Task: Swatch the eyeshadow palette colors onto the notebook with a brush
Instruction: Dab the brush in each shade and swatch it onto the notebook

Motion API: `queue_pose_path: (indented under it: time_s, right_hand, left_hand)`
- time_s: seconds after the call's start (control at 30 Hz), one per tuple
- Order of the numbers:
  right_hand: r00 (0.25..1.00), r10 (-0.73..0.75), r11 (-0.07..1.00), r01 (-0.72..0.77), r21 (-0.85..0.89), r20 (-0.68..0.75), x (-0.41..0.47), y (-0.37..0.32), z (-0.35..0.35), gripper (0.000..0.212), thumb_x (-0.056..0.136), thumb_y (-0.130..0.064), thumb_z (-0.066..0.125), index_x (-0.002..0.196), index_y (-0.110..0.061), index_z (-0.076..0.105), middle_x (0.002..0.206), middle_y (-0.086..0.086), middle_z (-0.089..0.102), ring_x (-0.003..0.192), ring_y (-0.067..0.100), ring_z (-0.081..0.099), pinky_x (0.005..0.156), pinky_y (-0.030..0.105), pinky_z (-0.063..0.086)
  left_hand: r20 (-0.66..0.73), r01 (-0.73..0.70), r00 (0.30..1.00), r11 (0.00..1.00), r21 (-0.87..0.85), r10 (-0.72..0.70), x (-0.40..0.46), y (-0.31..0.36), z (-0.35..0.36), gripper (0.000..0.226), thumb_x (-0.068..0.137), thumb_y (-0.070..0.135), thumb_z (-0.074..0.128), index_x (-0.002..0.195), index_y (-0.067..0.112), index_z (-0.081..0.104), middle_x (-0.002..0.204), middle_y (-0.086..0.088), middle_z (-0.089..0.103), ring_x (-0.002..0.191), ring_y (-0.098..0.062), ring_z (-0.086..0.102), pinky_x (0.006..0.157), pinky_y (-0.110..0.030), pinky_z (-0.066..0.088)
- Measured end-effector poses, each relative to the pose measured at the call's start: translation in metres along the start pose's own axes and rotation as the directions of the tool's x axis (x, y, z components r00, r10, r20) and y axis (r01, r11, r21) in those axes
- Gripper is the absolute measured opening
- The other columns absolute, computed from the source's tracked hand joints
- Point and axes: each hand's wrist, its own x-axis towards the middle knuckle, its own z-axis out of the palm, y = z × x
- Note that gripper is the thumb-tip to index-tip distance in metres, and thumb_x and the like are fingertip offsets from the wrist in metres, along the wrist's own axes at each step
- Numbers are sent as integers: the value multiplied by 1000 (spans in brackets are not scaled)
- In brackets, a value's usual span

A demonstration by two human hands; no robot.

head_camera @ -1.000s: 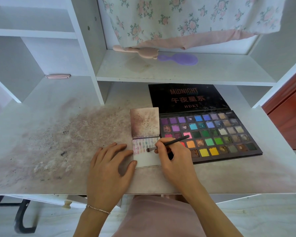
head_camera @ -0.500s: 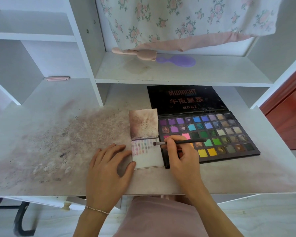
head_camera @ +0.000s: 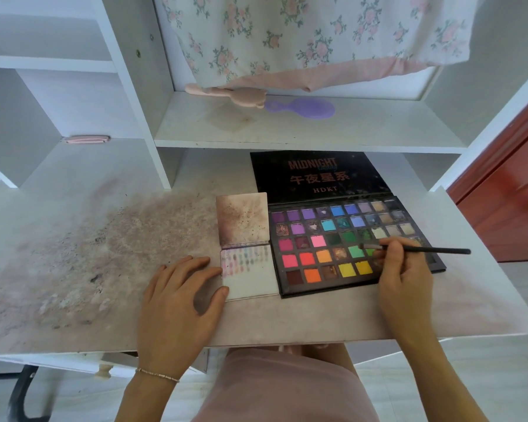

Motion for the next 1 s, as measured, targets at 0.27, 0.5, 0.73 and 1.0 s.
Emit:
queue_pose_path:
  time_s: [0.27,0.5,0.73,1.0]
  right_hand:
    - [999,41,993,-43,-114,-13,12,8,-10,14,97,-16,34,88,-15,44,72,-14,48,69,-1,48,55,18,36]
    - [999,32,992,-28,-126,33,11,9,-8,15,96,-17,35,87,-16,47,72,-12,50,68,3,50,53,17,35]
    - [998,45,986,-38,-163,41,12,12,-8,14,96,-18,37,88,-15,48,75,-3,51,68,4,50,53,17,35]
    - [998,43,985,-34,-172,52,11,11,-8,13,95,-17,38,89,-14,48,79,-1,52,69,3,50,52,15,35]
  left_hand:
    - [-7,6,1000,1000,4,-6,0,2,0,47,75,47,43,94,15,72,108,-4,66,104,-30,60,96,-55,41]
    - [-16,-4,1000,1000,9,4,1,1,1,47,76,47,43,94,14,72,107,-4,66,103,-30,60,94,-56,43]
    - [-21,-8,1000,1000,8,8,1,1,1,48,76,47,43,94,14,72,107,-4,66,103,-30,60,94,-57,42]
    - [-20,-14,1000,1000,10,14,0,0,1,48,76,47,43,94,13,72,107,-5,66,102,-31,60,94,-56,43]
